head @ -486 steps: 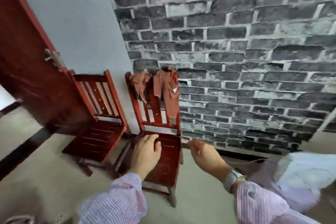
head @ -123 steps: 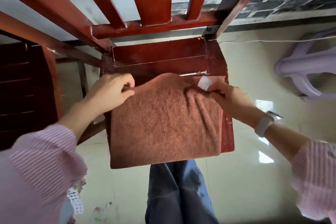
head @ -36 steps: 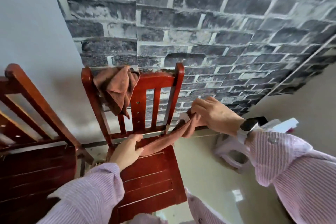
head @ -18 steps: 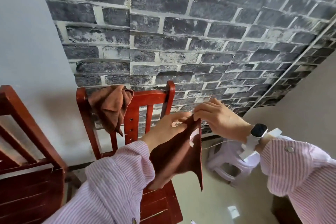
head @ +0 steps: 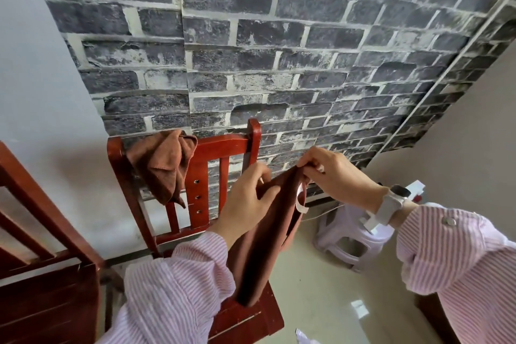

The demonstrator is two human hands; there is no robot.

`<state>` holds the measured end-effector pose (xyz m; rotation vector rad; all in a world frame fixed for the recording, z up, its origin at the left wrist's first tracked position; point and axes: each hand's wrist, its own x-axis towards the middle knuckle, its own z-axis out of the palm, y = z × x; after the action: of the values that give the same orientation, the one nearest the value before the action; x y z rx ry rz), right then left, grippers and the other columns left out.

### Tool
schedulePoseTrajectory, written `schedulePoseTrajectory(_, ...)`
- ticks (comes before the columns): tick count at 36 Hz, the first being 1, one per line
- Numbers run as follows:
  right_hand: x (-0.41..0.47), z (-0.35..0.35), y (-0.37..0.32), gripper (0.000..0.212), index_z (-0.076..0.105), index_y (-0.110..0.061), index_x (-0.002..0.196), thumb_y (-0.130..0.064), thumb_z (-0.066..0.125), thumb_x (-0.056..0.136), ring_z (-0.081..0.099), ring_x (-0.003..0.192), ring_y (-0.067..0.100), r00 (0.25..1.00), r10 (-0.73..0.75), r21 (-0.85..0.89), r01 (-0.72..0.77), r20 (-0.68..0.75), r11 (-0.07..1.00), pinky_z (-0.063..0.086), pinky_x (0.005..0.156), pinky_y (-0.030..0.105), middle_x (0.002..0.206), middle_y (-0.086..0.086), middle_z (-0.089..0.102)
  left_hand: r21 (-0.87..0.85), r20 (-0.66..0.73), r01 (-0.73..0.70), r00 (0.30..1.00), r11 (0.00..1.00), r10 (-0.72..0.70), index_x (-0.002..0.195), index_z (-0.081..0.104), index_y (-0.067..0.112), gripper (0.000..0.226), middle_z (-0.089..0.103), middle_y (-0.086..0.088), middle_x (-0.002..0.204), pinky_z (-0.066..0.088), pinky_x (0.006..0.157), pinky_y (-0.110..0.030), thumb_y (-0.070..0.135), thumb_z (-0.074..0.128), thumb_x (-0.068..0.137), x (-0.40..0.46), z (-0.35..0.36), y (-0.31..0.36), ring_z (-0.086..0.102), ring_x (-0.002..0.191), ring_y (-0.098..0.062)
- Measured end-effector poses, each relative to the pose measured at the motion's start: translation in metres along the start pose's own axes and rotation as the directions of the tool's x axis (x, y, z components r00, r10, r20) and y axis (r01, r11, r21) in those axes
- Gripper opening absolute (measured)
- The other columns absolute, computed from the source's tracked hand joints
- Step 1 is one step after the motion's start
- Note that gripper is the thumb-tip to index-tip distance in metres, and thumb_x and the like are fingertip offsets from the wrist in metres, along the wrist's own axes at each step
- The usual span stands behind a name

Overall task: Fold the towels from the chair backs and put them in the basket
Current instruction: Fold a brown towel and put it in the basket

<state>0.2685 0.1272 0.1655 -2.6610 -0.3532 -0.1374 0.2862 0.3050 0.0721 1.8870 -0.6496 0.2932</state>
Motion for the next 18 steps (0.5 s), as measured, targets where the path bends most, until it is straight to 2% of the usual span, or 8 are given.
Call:
schedulePoseTrajectory(2,0.004,-0.001,-0.006,0.01,0.062,-0.008,0.094,-0.007,0.057,0.085,0.06,0.076,0.016,1.0,0.001,0.007,-0.002,0.013,1.0,0.048,0.072,0.023,0.083,-0.002,0.06,0.037,0.009,-0.034,0.999,0.999,0.033,0.083,0.05,0.012,0.015,0.048,0.008,0.08,0.035,0.069,-0.01,0.023,0.06,0.079,-0.003,0.004,0.003,0.045,0.073,-0.004)
schedulePoseTrajectory(6,0.011,0.0,-0.019,0.008,0.062,-0.007,0.088,-0.014,0.061,0.084,0.058,0.073,0.017,0.998,-0.013,-0.039,0.016,0.066,0.999,0.044,0.061,0.019,0.081,0.003,0.063,0.059,-0.058,0.016,0.998,0.998,-0.013,0.079,0.056,0.013,0.025,0.056,0.003,0.084,0.039,0.07,-0.013,0.038,0.062,0.076,-0.007,0.014,0.009,0.05,0.076,-0.005)
schedulePoseTrajectory(9,0.016,0.002,-0.023,0.01,0.065,-0.006,0.087,-0.014,0.062,0.083,0.059,0.073,0.017,0.997,-0.013,-0.062,0.018,0.081,0.998,0.044,0.062,0.018,0.082,0.004,0.066,0.066,-0.15,0.102,0.984,0.993,-0.091,0.074,0.057,0.015,0.035,0.058,0.005,0.08,0.04,0.069,-0.014,0.05,0.06,0.075,-0.008,0.017,0.013,0.052,0.073,-0.006)
schedulePoseTrajectory(11,0.018,0.002,-0.025,0.01,0.067,-0.007,0.088,-0.015,0.064,0.083,0.061,0.073,0.016,0.995,-0.002,-0.051,0.007,0.102,0.999,0.045,0.061,0.014,0.081,0.002,0.067,0.133,-0.198,0.154,0.972,0.979,-0.126,0.074,0.059,0.016,0.038,0.059,0.006,0.077,0.044,0.067,-0.019,0.054,0.057,0.076,-0.007,0.018,0.013,0.053,0.07,-0.007)
schedulePoseTrajectory(13,0.021,0.002,-0.025,0.01,0.068,-0.008,0.09,-0.015,0.064,0.083,0.062,0.075,0.015,0.992,-0.011,-0.023,0.014,0.129,1.0,0.045,0.063,0.012,0.082,0.001,0.066,0.19,-0.237,0.19,0.961,0.963,-0.143,0.075,0.061,0.016,0.037,0.06,0.005,0.075,0.047,0.067,-0.026,0.051,0.053,0.079,-0.006,0.018,0.012,0.054,0.068,-0.009)
schedulePoseTrajectory(16,0.021,0.003,-0.025,0.011,0.067,-0.007,0.094,-0.012,0.061,0.086,0.062,0.08,0.016,0.986,-0.051,-0.015,0.054,0.159,0.998,0.05,0.073,0.023,0.088,0.003,0.068,0.24,-0.269,0.235,0.948,0.942,-0.168,0.074,0.062,0.015,0.033,0.062,0.004,0.072,0.046,0.071,-0.034,0.042,0.045,0.08,-0.003,0.018,0.013,0.054,0.065,-0.011)
schedulePoseTrajectory(18,0.021,0.004,-0.024,0.012,0.066,-0.007,0.095,-0.011,0.058,0.087,0.061,0.082,0.016,0.985,-0.075,-0.024,0.08,0.154,0.997,0.049,0.077,0.025,0.092,0.004,0.067,0.283,-0.257,0.274,0.945,0.919,-0.202,0.073,0.062,0.015,0.033,0.061,0.004,0.07,0.043,0.076,-0.035,0.039,0.04,0.078,-0.002,0.02,0.013,0.052,0.064,-0.012)
